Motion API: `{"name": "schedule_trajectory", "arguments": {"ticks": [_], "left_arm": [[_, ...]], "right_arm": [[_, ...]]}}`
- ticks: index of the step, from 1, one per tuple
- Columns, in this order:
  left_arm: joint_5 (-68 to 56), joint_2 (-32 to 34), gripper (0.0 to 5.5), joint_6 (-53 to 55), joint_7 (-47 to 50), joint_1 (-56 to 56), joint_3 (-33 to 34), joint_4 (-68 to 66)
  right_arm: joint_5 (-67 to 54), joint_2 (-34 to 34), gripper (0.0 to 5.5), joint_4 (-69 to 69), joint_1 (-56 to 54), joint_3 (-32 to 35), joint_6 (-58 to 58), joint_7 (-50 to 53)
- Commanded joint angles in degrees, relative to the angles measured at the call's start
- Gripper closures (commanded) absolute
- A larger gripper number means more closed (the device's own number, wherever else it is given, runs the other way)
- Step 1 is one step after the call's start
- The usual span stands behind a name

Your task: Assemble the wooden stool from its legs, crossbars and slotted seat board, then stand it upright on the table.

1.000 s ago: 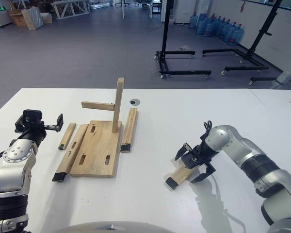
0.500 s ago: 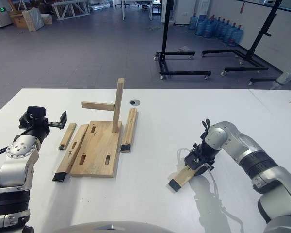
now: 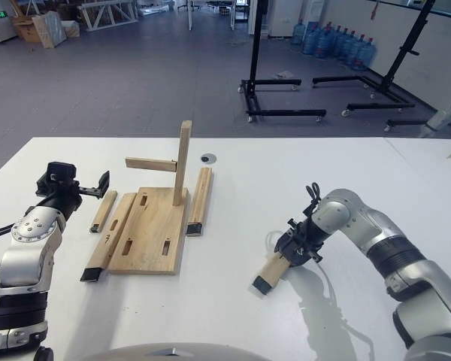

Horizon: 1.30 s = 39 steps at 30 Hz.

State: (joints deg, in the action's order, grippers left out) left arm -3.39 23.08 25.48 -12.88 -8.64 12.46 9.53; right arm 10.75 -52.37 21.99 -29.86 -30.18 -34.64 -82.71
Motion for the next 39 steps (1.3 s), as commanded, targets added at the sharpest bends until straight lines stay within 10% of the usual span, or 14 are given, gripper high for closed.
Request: {"name": "schedule_trajectory", "arguments": {"ticks": [1,14,20,39], "left_arm": [[-2.39,0.24,0.10,1.17,-2.65,-1.38,-0.78,-0.19],[-9.17,2.72,0.10,1.88,-13.01,-1.45,-3.48,3.91],[-30.64,2.45,0.10,20.12,-20.43,-3.14,2.08,7.42],[-48.31,-11.26,0.10,47.58,-16.08,-23.01,7.80,-33.85]], "right_arm": [[-6.18,2.36,3.48,1.00,-1.12,3.47,6.95,-1.61],[-17.89,4.49,3.48,-5.22,-1.86,10.03,10.05,-6.62],[-20.63,5.58,3.48,-9.77,-2.73,11.59,3.41,-6.68],[-28.65,14.75,3.48,-18.58,-4.73,12.89,11.71,2.00]]}}
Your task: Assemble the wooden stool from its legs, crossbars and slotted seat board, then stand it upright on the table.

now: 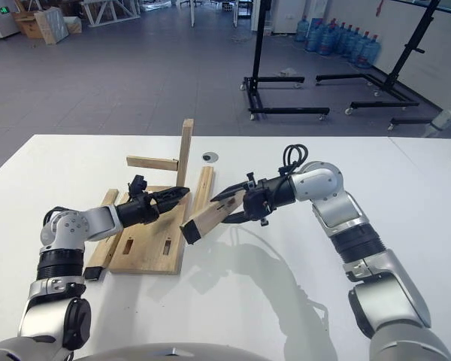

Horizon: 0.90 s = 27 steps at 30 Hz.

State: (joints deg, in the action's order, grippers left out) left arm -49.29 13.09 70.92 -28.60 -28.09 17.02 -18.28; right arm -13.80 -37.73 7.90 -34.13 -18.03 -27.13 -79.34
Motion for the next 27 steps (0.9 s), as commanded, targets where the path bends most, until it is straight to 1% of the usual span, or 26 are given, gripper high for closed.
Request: {"name": "schedule_trajectory", "arguments": {"ticks": [1,4,8,12,16,21,24,27], "left_arm": [[-3.09,-1.75,0.10,2.43,-0.51,-4.76,4.47,-8.44],[-5.09,-2.77,0.10,4.09,-0.62,-6.41,7.03,-11.89],[-8.66,-3.23,0.10,8.98,-0.47,-6.53,8.40,-8.62],[-10.42,-4.48,0.10,12.75,0.24,-6.13,8.29,-6.93],[-14.16,-7.78,0.10,17.78,0.43,-5.54,9.27,-3.07],[-19.15,-10.28,0.10,21.17,1.68,-4.69,11.48,0.19],[-23.88,-10.30,0.10,21.54,2.51,-4.02,10.21,1.51],[-25.77,-10.62,0.10,21.51,4.62,-3.72,9.23,2.05]], "right_arm": [[-5.41,0.28,3.48,-6.15,-0.19,0.84,5.94,-1.50],[-7.22,1.28,3.48,-8.88,-0.27,0.91,8.81,-1.33],[-8.01,2.10,3.48,-10.62,-0.29,1.45,10.99,-0.81],[-8.98,3.37,3.48,-12.49,-0.73,2.07,12.31,-0.21],[-10.11,4.84,3.48,-14.86,-1.26,2.40,13.49,0.49],[-10.00,6.44,3.48,-15.52,-1.51,2.45,14.28,0.69],[-9.45,7.30,3.49,-14.95,-1.46,2.51,13.69,0.48],[-9.63,7.82,3.49,-15.35,-1.19,2.45,13.86,0.29]]}}
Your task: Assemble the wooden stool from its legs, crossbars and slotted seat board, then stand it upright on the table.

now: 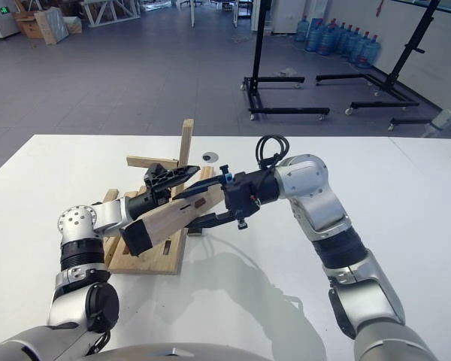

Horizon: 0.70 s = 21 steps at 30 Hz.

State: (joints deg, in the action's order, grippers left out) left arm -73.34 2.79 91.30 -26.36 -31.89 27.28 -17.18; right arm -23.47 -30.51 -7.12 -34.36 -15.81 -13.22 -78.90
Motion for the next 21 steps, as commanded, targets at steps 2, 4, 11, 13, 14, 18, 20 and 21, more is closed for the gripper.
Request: {"name": "schedule_trajectory", "arguments": {"ticks": [2,4,11,13,14,18,20,21], "left_arm": [[-1.06,0.58,0.10,1.05,3.03,0.84,-1.83,1.35],[0.74,2.44,0.10,0.91,3.19,2.11,-2.76,0.85],[0.57,6.84,0.10,1.17,0.70,5.32,-5.77,-0.88],[-0.41,6.31,0.10,1.11,0.57,4.23,-4.93,-1.61],[-0.76,6.09,0.10,1.04,0.59,3.66,-4.29,-2.11],[-3.92,6.93,0.10,0.79,0.57,1.90,-0.92,-4.46],[-6.48,7.53,0.10,0.99,0.54,1.53,-0.38,-5.16],[-8.16,7.61,0.10,1.07,0.68,1.73,-1.00,-5.23]], "right_arm": [[-0.02,0.68,3.49,-0.43,-0.96,0.17,-0.01,-0.33],[-0.02,0.37,3.49,-0.18,-1.18,0.44,-0.30,-0.84],[0.56,0.08,3.49,1.17,-2.37,0.84,-4.90,-3.92],[1.08,0.72,3.49,1.61,-1.77,0.28,-7.15,-4.17],[1.44,0.99,3.49,2.01,-1.45,-0.06,-8.21,-4.24],[3.12,1.83,3.49,4.85,-0.41,-1.12,-12.37,-4.44],[3.85,2.32,3.49,6.48,-0.22,-1.53,-14.07,-4.40],[4.34,2.67,3.49,7.56,-0.27,-1.77,-15.14,-4.37]]}}
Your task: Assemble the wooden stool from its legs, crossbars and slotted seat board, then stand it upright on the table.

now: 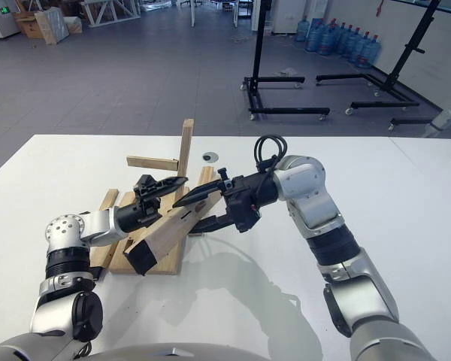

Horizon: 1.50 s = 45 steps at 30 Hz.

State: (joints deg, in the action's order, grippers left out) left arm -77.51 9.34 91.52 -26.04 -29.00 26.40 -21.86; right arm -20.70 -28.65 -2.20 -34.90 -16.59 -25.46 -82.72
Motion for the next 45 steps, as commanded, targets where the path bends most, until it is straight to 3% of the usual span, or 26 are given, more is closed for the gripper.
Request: {"name": "schedule_trajectory", "arguments": {"ticks": [1,6,21,32,41,45], "left_arm": [[-5.26,1.15,0.10,0.90,0.55,-0.67,-1.26,-0.01],[-6.53,2.86,0.10,0.93,1.33,2.89,-6.50,1.45],[-11.06,2.45,0.10,-0.32,2.23,0.08,-5.79,-1.61],[-17.16,1.31,0.10,-0.72,5.71,0.43,-10.25,0.54],[-21.22,4.29,0.10,-2.26,7.37,2.55,-12.74,1.70],[-23.48,5.36,0.71,-3.51,8.19,3.70,-14.47,2.46]], "right_arm": [[1.94,1.09,3.49,3.59,0.14,-1.20,-3.92,-0.52],[1.13,1.95,3.49,4.65,-1.63,-1.03,-5.34,0.07],[-2.75,4.22,3.49,2.17,-0.94,-2.27,-4.75,-0.68],[-2.46,6.78,3.49,2.36,0.18,-4.17,-6.77,-0.15],[-1.97,6.87,3.49,4.46,-0.16,-3.99,-8.64,-0.76],[-1.70,6.94,3.49,5.47,-0.27,-4.26,-9.89,-0.77]]}}
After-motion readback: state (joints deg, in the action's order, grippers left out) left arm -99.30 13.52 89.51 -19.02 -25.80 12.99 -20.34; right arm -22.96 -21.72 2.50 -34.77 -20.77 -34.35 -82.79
